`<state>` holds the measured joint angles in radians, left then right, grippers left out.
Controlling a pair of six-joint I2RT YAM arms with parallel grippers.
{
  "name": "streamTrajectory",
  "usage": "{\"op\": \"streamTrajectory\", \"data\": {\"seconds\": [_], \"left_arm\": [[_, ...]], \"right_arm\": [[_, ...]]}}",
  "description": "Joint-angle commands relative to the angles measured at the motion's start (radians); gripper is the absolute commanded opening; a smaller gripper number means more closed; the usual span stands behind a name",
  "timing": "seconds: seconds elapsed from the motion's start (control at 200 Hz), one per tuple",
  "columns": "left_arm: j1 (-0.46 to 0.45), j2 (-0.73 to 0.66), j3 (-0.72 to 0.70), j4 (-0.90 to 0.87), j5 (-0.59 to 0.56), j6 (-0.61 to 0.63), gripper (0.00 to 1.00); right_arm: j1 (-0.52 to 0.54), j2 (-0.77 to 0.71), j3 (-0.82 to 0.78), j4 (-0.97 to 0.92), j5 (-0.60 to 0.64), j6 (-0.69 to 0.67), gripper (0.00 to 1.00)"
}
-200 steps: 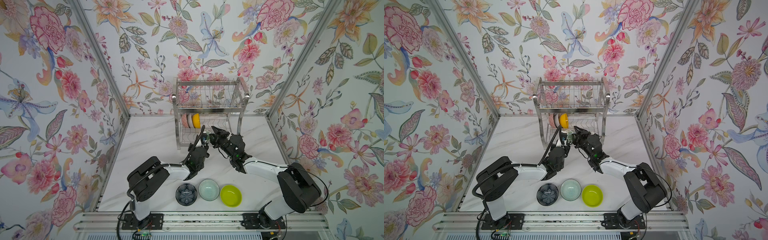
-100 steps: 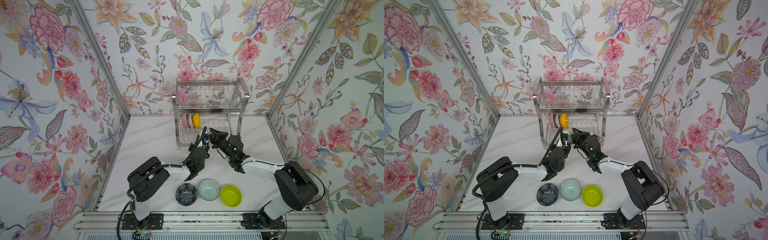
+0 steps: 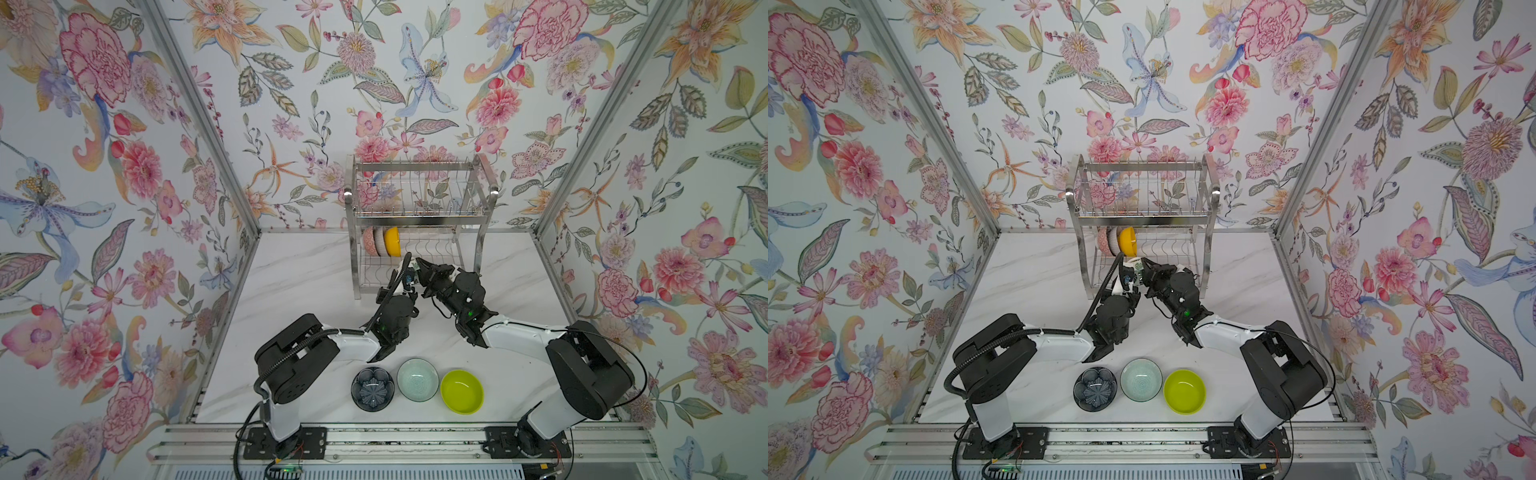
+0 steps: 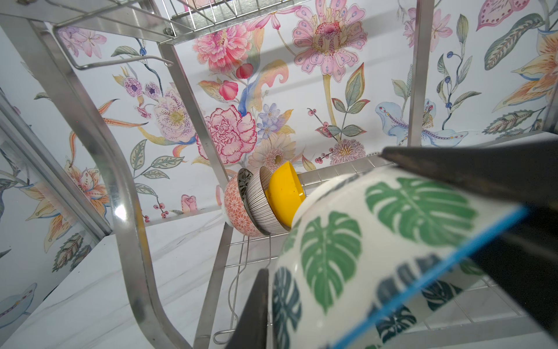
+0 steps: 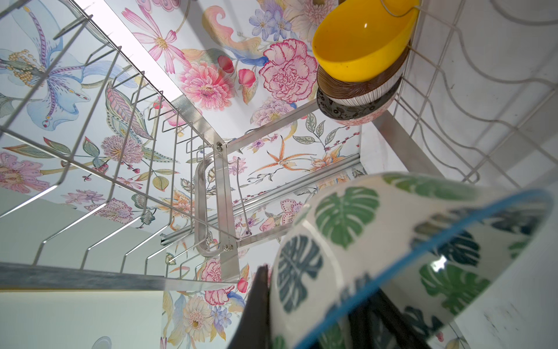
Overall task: Load bowls into a dish rack
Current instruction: Place the bowl in the dish rack.
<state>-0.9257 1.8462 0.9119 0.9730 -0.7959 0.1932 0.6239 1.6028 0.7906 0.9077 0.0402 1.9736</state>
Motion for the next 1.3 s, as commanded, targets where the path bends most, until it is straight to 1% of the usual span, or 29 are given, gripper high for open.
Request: {"op": "streamTrajectory", "data": {"seconds": [0.0, 0.18, 0.27, 0.37, 0.515, 0.681, 0.846, 0.986, 1.091, 1.101, 1.116, 1.136, 1.156, 1.291], "left_arm": [[-0.012, -0.016, 0.001, -0.007, 0.008, -0.052, 0.24], [-0.012, -0.028, -0.002, -0.041, 0.024, -0.084, 0.43], [-0.012, -0.037, -0.01, -0.053, 0.028, -0.103, 0.5], [-0.01, -0.051, -0.022, -0.072, 0.039, -0.129, 0.61], [-0.009, -0.079, -0.037, -0.112, 0.075, -0.172, 0.75], [-0.004, -0.122, -0.054, -0.174, 0.116, -0.23, 0.86], [0.004, -0.168, -0.071, -0.251, 0.164, -0.285, 0.98], [0.028, -0.224, -0.085, -0.344, 0.234, -0.372, 0.99], [0.059, -0.27, -0.099, -0.401, 0.314, -0.444, 0.99], [0.06, -0.273, -0.1, -0.409, 0.319, -0.451, 0.99], [0.065, -0.274, -0.102, -0.418, 0.332, -0.46, 0.99], [0.071, -0.273, -0.102, -0.428, 0.349, -0.472, 0.99], [0.077, -0.309, -0.102, -0.441, 0.366, -0.483, 0.99], [0.118, -0.358, -0.101, -0.516, 0.461, -0.56, 0.99]], "right_arm": [[-0.012, 0.014, -0.009, 0.104, 0.026, -0.067, 0.0], [-0.02, 0.017, -0.012, 0.113, 0.013, -0.094, 0.0], [-0.025, 0.02, -0.014, 0.118, 0.008, -0.115, 0.0], [-0.026, 0.023, -0.016, 0.121, 0.004, -0.138, 0.0], [-0.032, 0.037, -0.021, 0.127, -0.007, -0.158, 0.0], [-0.048, 0.05, -0.031, 0.135, -0.021, -0.193, 0.0], [-0.065, 0.049, -0.031, 0.117, -0.051, -0.264, 0.0], [-0.069, 0.048, -0.034, 0.108, -0.091, -0.331, 0.0], [-0.068, 0.043, -0.028, 0.076, -0.125, -0.394, 0.0], [-0.092, 0.042, -0.028, 0.075, -0.127, -0.4, 0.0], [-0.098, 0.041, -0.027, 0.07, -0.132, -0.407, 0.0], [-0.1, 0.041, -0.027, 0.067, -0.137, -0.419, 0.0], [-0.102, 0.04, -0.026, 0.062, -0.145, -0.432, 0.0], [-0.119, 0.033, -0.004, 0.01, -0.2, -0.547, 0.0]]}}
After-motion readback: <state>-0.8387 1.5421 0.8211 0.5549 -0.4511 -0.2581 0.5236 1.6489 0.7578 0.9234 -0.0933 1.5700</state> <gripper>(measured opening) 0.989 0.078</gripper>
